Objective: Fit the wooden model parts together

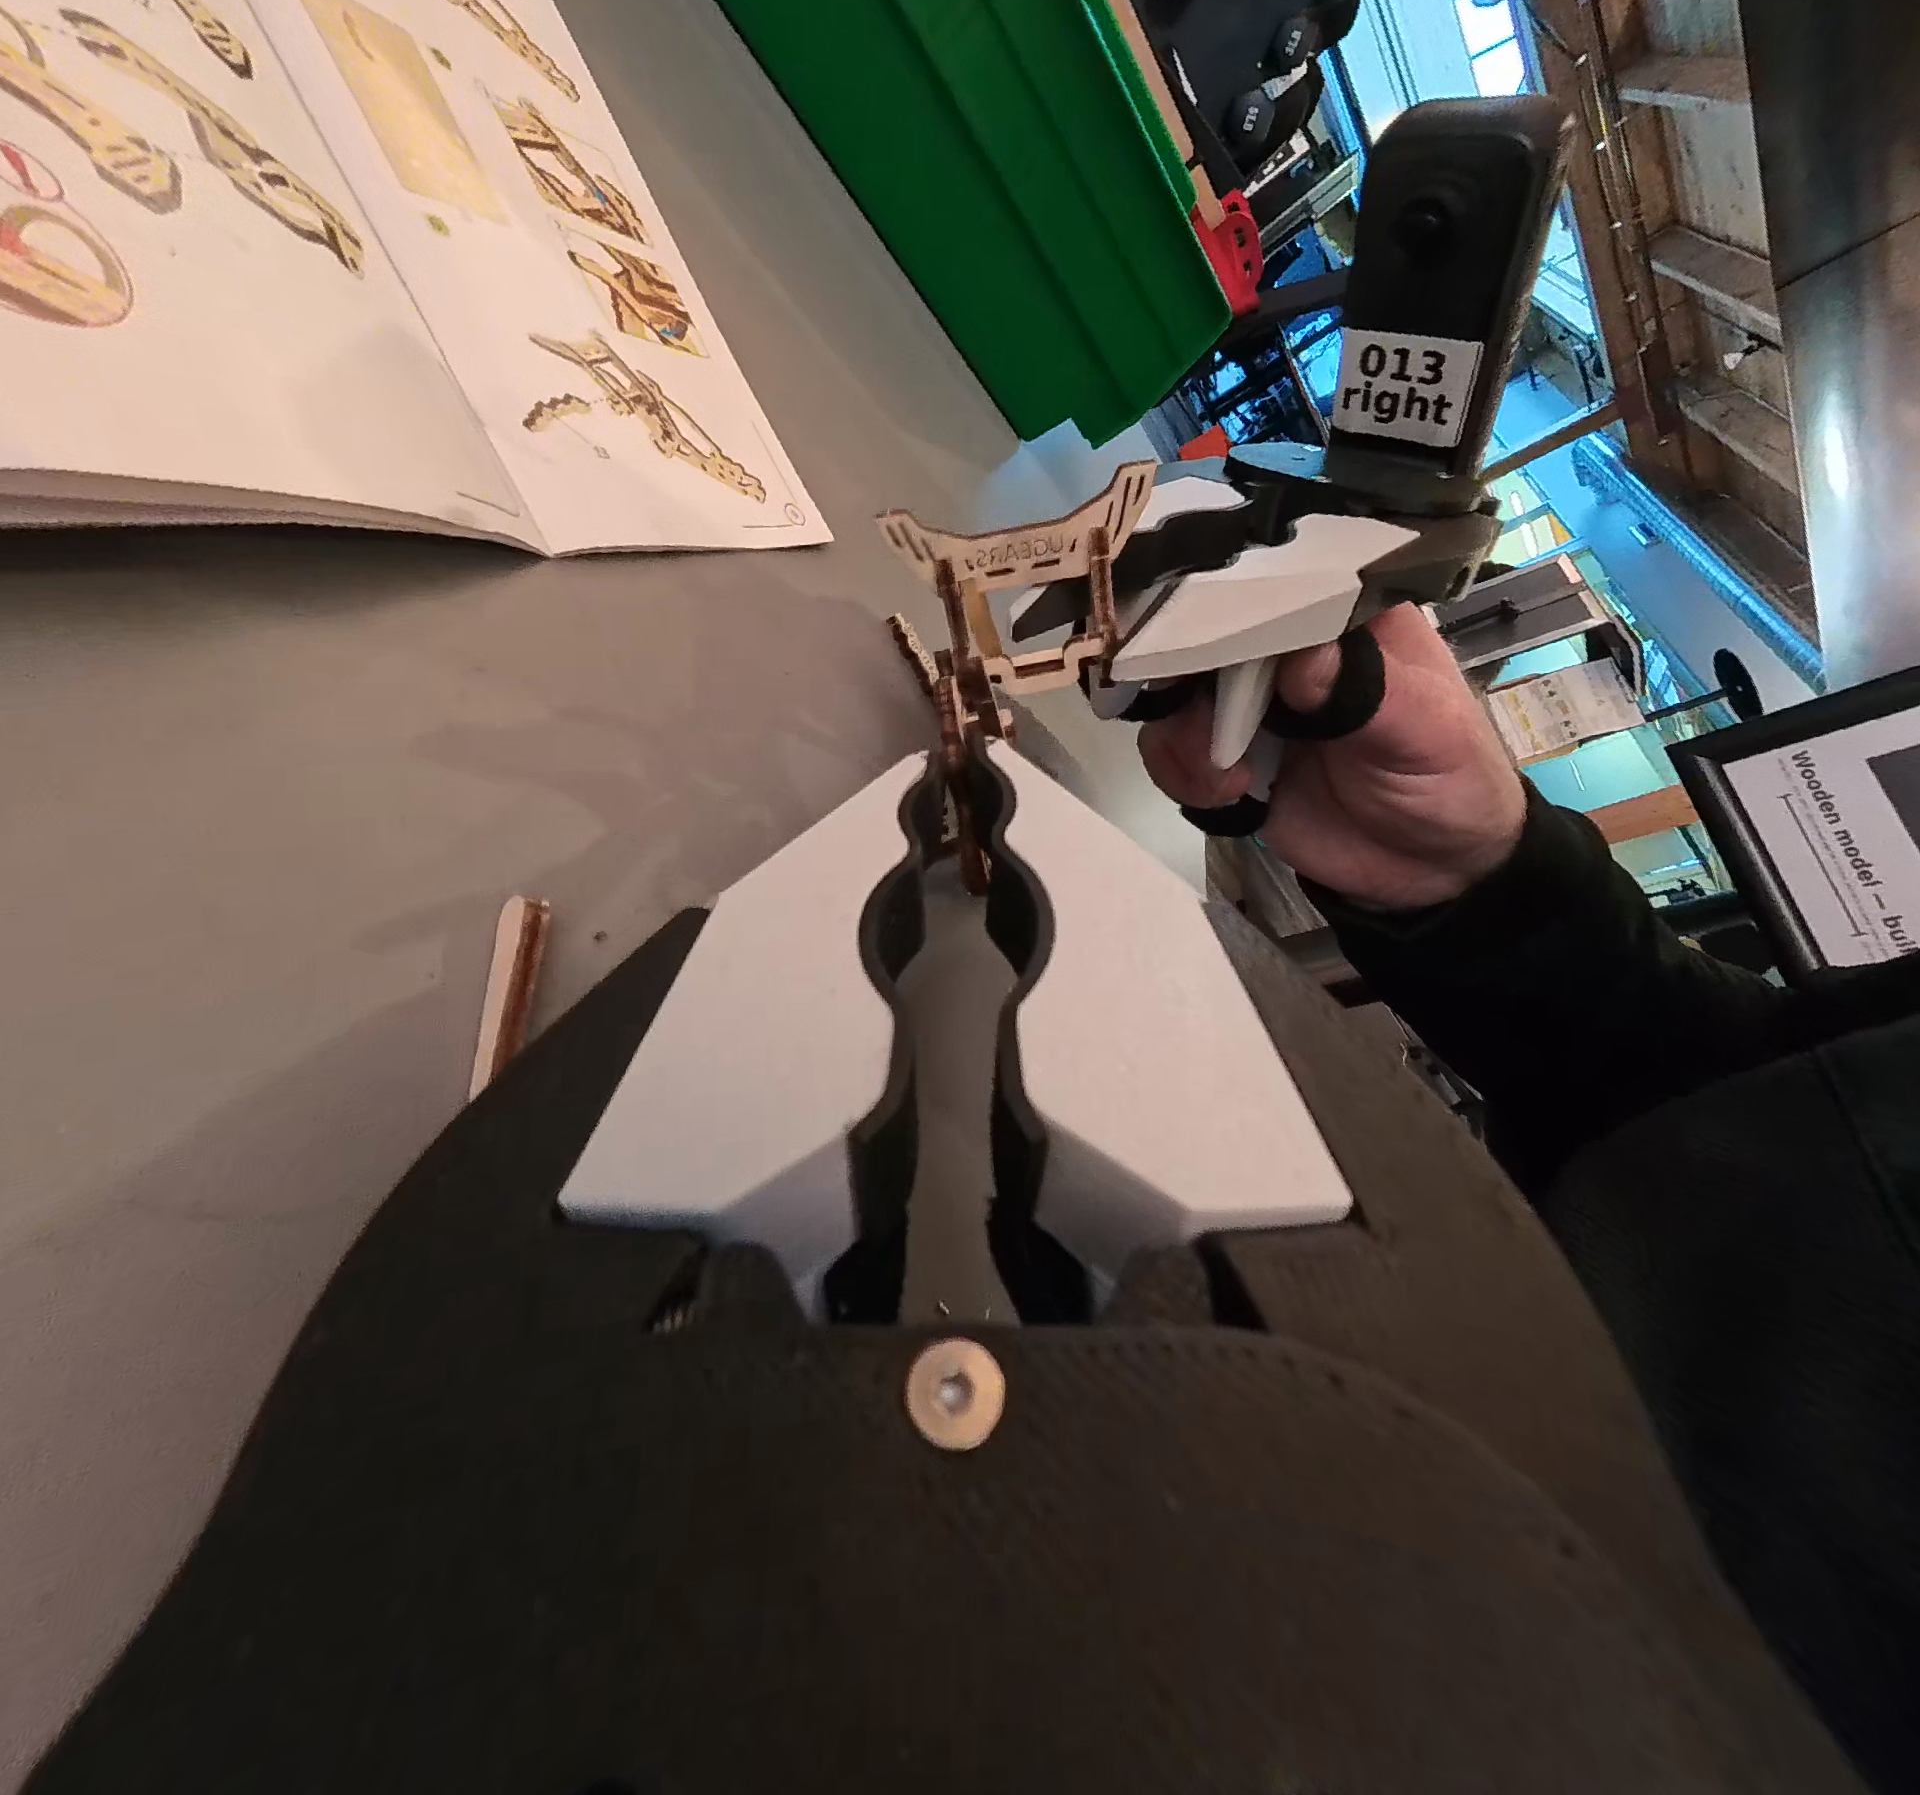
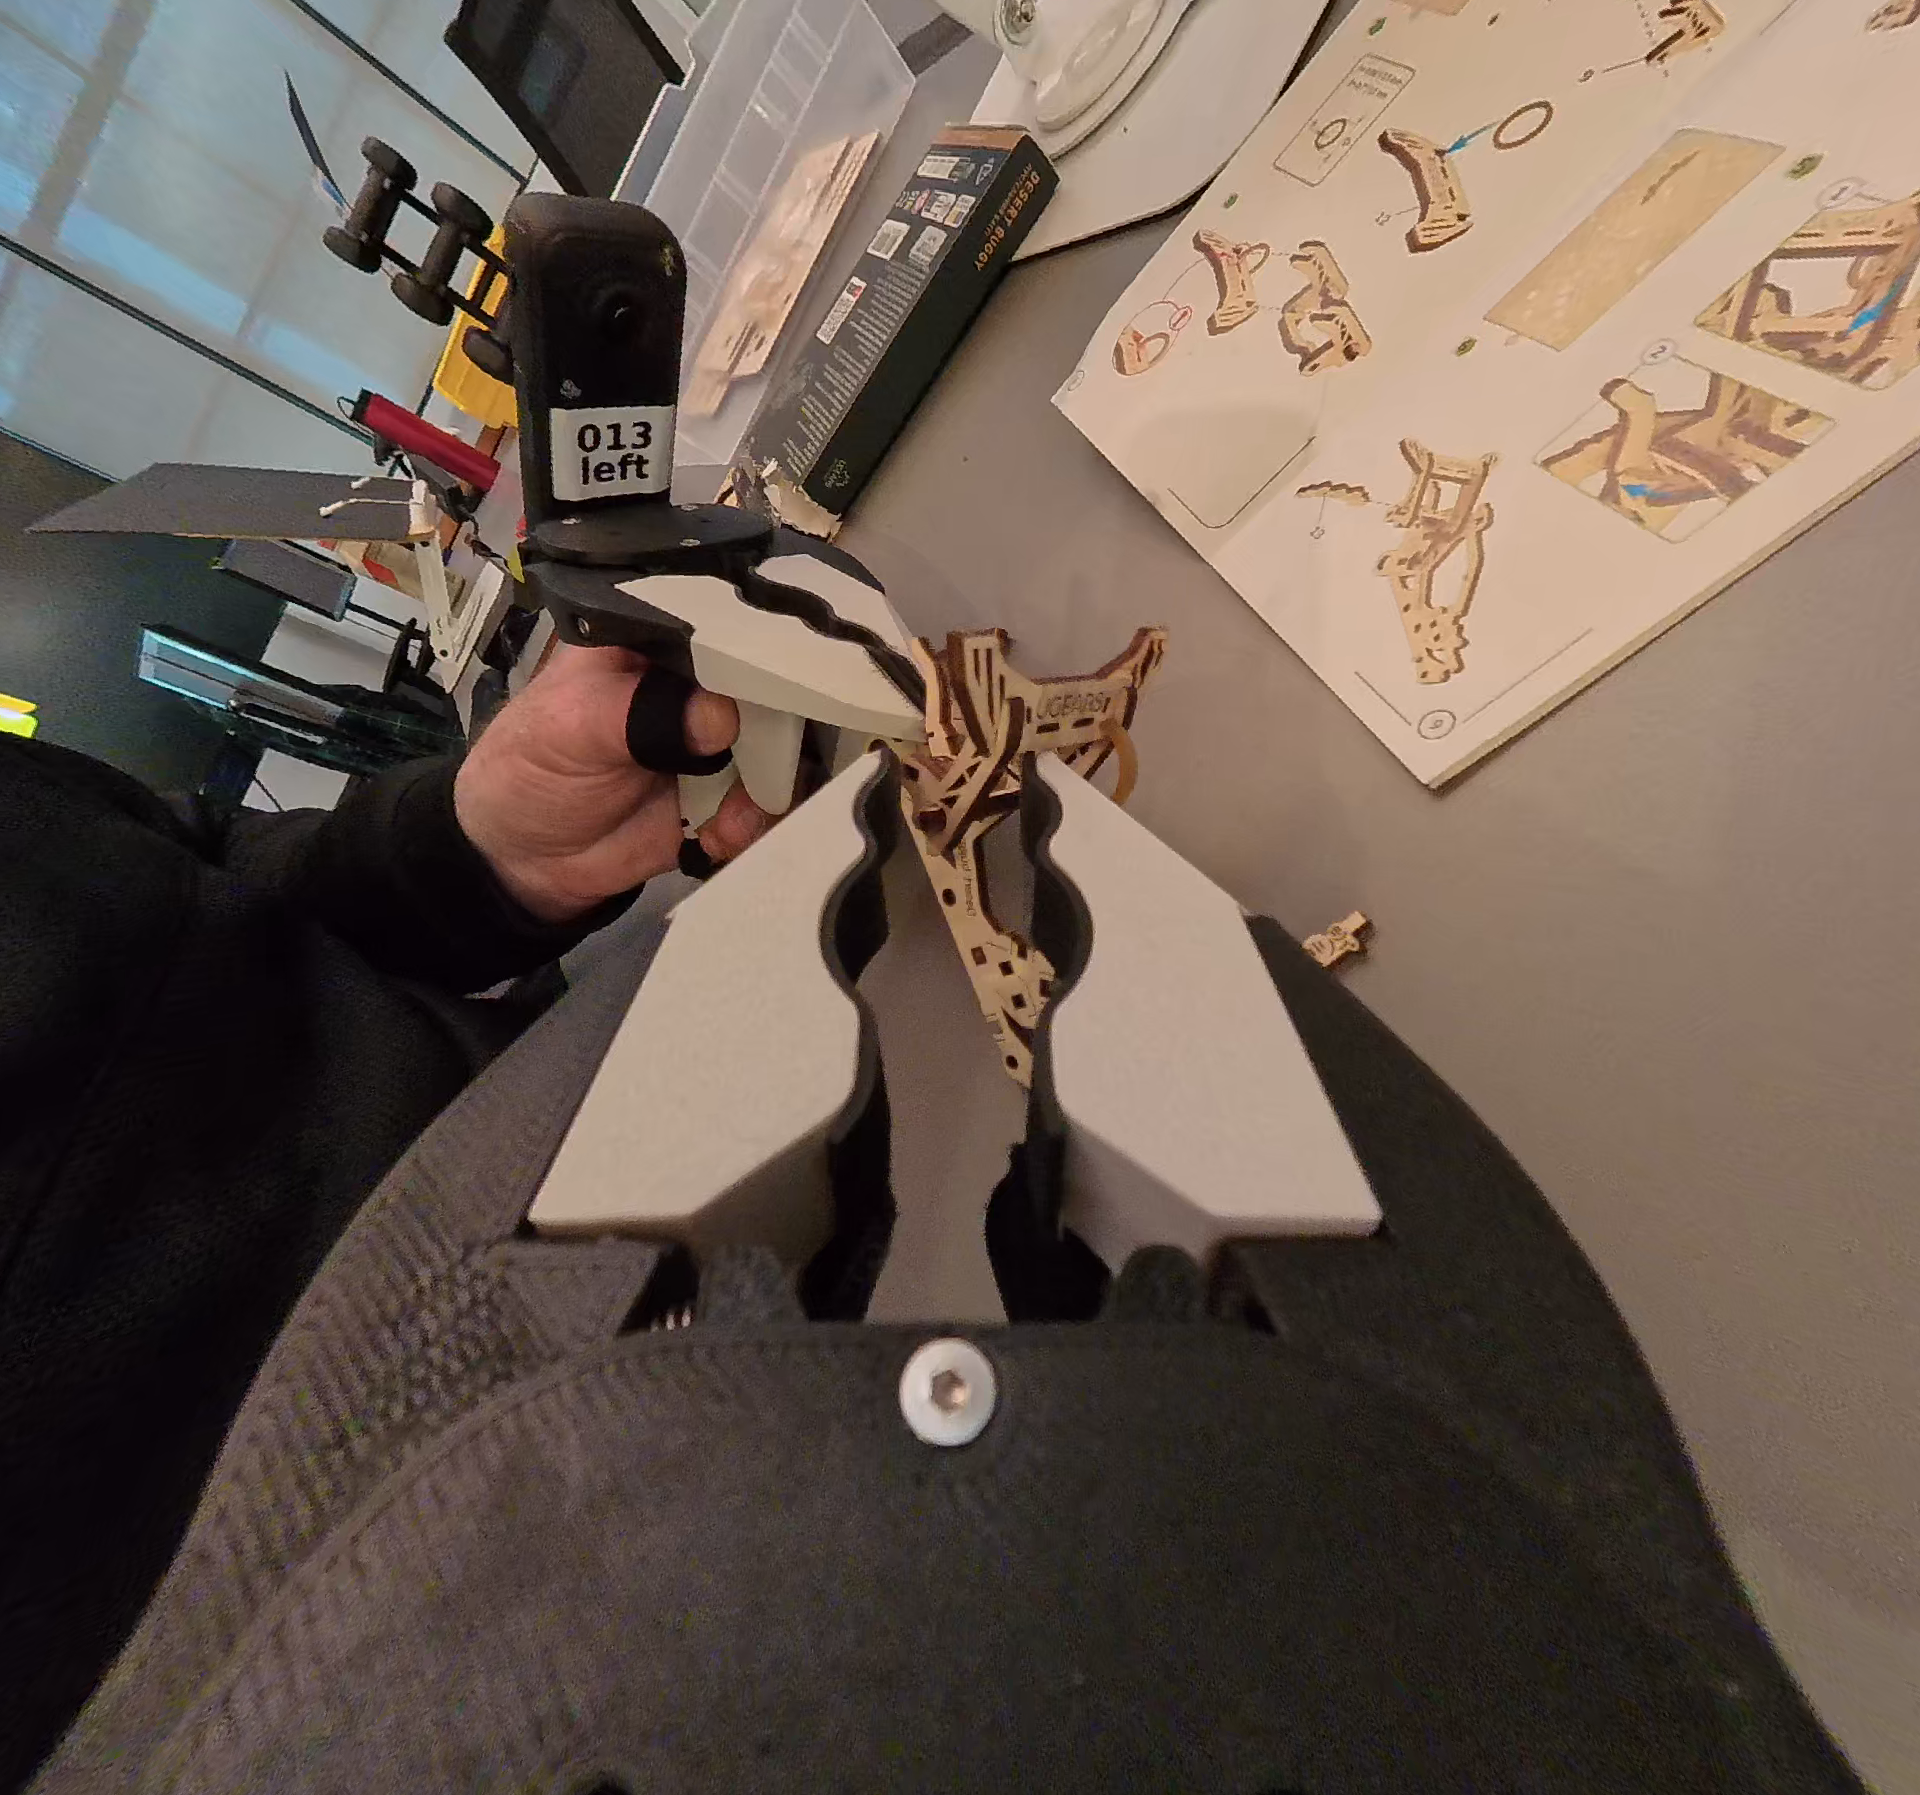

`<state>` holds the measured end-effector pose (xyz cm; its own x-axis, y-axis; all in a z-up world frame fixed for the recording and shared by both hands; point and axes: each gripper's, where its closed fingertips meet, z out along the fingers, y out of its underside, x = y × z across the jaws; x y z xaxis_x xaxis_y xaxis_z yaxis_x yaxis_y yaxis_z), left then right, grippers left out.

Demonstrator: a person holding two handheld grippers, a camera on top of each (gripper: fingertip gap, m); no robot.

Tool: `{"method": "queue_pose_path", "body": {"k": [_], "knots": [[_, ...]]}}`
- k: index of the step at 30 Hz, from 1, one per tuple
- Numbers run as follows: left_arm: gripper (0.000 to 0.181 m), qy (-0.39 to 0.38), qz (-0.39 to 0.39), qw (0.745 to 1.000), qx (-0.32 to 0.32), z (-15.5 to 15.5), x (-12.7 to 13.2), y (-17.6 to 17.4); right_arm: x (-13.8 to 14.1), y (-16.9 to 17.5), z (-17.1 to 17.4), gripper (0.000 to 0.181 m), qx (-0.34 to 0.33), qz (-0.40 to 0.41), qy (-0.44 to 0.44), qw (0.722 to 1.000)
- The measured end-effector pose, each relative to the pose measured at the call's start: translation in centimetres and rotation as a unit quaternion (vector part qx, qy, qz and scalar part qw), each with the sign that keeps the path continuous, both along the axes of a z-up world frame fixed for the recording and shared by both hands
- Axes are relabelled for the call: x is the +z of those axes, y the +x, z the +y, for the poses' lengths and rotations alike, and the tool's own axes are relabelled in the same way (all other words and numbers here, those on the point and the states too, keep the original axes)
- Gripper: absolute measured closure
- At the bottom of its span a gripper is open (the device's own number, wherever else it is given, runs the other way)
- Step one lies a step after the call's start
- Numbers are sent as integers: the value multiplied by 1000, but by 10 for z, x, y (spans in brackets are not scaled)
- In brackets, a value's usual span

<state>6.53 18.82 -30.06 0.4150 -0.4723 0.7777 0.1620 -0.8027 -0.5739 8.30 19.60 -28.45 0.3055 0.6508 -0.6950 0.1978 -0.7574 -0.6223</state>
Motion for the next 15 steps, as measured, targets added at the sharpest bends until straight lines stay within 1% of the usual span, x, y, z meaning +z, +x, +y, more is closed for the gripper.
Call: {"method": "queue_pose_path", "body": {"k": [11,13,15], "knots": [[178,-32,26,999,-28,-3,-12,2,-9,-2,0,164,11,-9,-6,1000],[178,-34,37,998,-41,-6,-15,4,-12,-2,-1,164,13,-10,-10,1000],[178,-35,38,998,-38,-5,-15,3,-14,-2,-1,164,14,-9,-13,1000]]}}
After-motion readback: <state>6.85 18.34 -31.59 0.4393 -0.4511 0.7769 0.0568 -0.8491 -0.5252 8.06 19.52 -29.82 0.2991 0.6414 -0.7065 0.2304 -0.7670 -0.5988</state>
